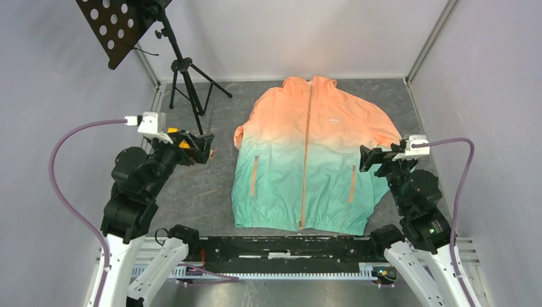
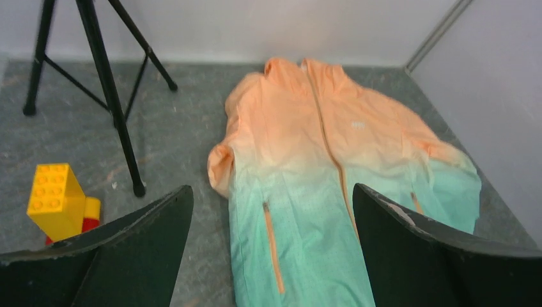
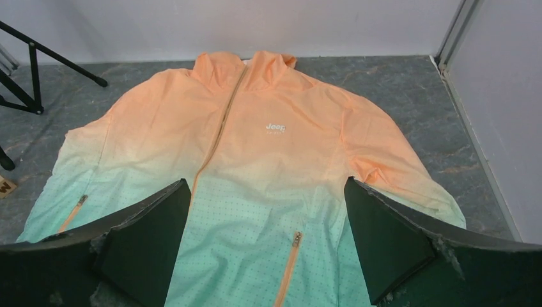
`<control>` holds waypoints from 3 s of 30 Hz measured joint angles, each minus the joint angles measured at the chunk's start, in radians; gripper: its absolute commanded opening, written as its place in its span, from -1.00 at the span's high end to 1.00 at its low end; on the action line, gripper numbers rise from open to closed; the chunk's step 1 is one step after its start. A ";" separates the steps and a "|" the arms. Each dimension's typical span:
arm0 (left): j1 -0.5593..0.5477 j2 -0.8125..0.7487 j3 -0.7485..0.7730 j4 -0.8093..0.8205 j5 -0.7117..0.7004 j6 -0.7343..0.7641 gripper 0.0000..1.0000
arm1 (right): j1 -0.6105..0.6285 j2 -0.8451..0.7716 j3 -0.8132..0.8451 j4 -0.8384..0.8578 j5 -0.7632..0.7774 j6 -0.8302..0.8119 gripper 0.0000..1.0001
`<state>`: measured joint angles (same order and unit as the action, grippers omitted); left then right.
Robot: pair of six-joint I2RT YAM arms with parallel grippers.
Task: Zip up the jacket
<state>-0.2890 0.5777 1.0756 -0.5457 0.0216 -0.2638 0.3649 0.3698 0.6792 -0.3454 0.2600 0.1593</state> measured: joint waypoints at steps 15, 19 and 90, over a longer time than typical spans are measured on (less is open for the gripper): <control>-0.004 0.315 -0.121 -0.122 0.316 -0.140 -0.99 | 0.000 0.327 -0.064 -0.076 -0.142 0.170 -0.94; -0.045 0.352 -0.255 -0.079 0.387 -0.222 -0.99 | 0.013 0.403 -0.176 -0.011 -0.312 0.288 -0.94; -0.631 1.197 -0.566 1.468 0.487 -1.115 0.51 | 0.778 0.216 -0.604 0.489 0.039 0.394 0.82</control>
<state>-0.9203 1.7744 0.5091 0.9218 0.5087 -1.3785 1.1427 0.5854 0.0750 0.1440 0.2993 0.5533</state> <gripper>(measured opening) 0.408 0.017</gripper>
